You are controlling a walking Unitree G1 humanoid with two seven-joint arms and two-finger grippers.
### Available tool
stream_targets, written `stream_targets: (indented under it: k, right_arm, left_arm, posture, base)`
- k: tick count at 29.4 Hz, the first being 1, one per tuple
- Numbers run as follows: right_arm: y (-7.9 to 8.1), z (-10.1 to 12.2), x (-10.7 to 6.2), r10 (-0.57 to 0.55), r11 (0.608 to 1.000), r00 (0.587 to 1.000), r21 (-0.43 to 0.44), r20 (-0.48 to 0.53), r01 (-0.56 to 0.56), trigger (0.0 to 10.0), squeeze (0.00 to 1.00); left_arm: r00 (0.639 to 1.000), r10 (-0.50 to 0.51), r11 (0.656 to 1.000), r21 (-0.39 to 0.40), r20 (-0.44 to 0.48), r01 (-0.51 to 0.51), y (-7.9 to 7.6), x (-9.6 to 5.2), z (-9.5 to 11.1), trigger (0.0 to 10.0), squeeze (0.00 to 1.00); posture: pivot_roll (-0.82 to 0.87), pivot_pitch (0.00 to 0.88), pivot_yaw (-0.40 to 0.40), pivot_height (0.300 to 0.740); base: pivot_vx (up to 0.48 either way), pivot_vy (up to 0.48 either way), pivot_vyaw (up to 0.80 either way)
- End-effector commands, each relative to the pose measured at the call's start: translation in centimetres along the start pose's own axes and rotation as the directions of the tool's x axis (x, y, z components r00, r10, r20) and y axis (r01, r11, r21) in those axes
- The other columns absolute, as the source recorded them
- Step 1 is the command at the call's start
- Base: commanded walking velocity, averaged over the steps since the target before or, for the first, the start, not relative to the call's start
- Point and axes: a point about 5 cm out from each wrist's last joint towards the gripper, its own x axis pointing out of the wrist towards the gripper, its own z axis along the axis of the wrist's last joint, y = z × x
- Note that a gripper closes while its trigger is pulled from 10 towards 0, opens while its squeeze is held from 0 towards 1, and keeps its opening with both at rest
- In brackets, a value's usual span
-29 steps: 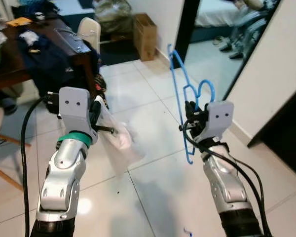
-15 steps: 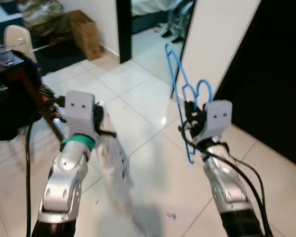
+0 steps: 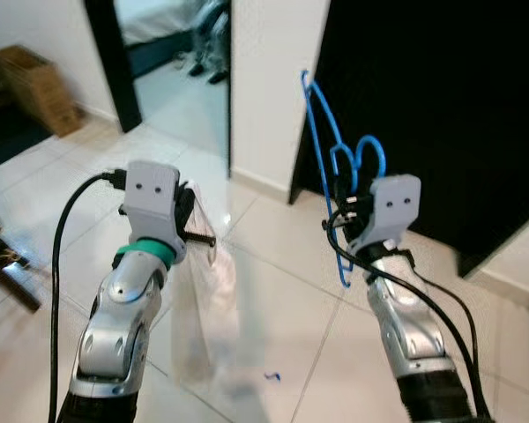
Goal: Hang hanger
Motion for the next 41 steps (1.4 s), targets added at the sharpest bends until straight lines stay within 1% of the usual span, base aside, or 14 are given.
stream_targets:
  k: [1,11,41]
  right_arm:
    - [0.02,-0.12,-0.16,0.003,1.000,1.000,-0.006,-0.005,-0.003,10.0,0.00]
    - [0.28,-0.18,-0.16,0.012,1.000,1.000,-0.009,-0.003,-0.012,10.0,0.00]
    - [0.42,-0.03,-0.04,0.023,1.000,1.000,-0.011,0.003,-0.022,10.0,0.00]
  left_arm:
    - [1.000,-0.009,1.000,0.004,0.019,0.009,-0.14,-0.06,0.38,10.0,0.00]
    - [0.999,-0.030,0.999,0.036,0.042,0.029,-0.48,-0.06,0.68,10.0,0.00]
    - [0.999,-0.032,0.999,0.037,0.042,0.030,-0.53,0.03,0.62,10.0,0.00]
  posture:
    - [-0.03,0.082,0.060,0.740]
    - [-0.03,0.078,0.061,0.740]
    - [-0.03,0.074,0.061,0.740]
  base:
    - [0.000,0.000,-0.80]
    - [0.000,0.000,-0.80]
    - [0.000,0.000,-0.80]
